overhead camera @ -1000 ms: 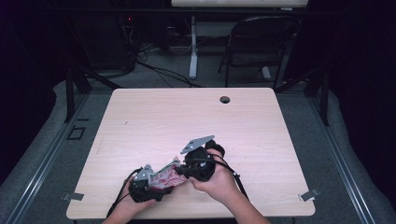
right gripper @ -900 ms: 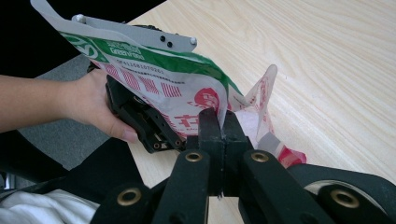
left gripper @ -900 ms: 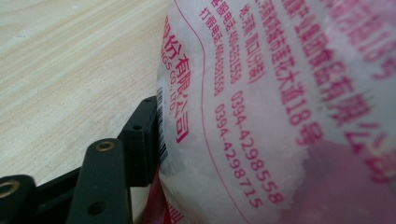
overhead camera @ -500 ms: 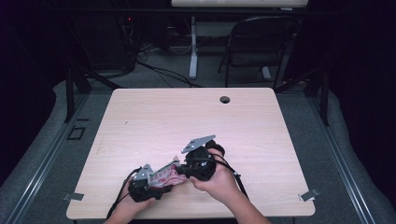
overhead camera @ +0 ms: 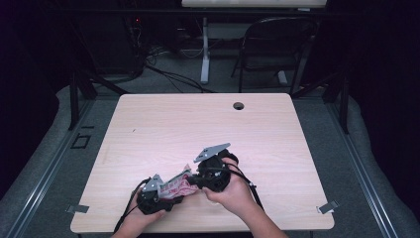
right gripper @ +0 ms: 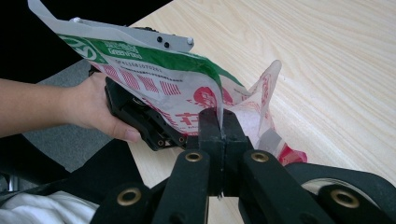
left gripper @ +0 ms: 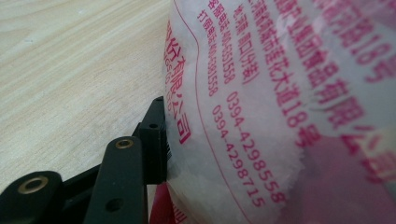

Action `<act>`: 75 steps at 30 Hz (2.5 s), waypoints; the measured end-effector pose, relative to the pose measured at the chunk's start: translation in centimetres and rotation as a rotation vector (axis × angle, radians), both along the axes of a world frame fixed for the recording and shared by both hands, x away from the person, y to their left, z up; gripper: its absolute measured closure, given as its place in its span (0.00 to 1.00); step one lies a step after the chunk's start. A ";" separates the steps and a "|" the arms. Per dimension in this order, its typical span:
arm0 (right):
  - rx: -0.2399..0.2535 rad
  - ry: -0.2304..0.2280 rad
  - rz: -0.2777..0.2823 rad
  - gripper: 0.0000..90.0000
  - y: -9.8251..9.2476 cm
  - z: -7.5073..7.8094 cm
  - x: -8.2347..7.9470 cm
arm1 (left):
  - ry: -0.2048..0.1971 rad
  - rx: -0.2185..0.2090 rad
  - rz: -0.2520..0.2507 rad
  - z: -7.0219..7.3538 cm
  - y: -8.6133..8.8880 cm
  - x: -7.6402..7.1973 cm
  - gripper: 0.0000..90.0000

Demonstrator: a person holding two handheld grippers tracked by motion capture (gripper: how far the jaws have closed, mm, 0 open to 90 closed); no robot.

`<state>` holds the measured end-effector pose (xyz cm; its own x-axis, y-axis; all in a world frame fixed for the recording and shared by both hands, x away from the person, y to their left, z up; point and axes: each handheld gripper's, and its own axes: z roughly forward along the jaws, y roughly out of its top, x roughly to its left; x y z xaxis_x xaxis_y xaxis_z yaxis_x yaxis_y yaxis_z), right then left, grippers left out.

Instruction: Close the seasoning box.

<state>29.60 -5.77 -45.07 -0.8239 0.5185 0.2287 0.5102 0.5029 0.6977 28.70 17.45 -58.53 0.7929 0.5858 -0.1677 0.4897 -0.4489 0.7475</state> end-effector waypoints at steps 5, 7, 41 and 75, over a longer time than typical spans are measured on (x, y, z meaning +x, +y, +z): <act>0.003 0.004 0.001 1.00 -0.3 0.0 0.0 | -0.008 0.012 0.007 0.2 -0.1 0.0 0.59; 0.011 0.006 0.000 1.00 -0.3 -0.1 0.0 | -0.009 0.015 0.007 0.2 0.0 0.0 0.59; 0.064 0.019 -0.028 0.89 -1.9 0.7 0.2 | -0.036 0.034 0.007 0.9 0.0 -0.1 0.61; 0.009 0.041 0.016 0.85 -0.1 0.2 0.7 | -0.010 0.008 0.010 0.4 0.3 0.1 0.62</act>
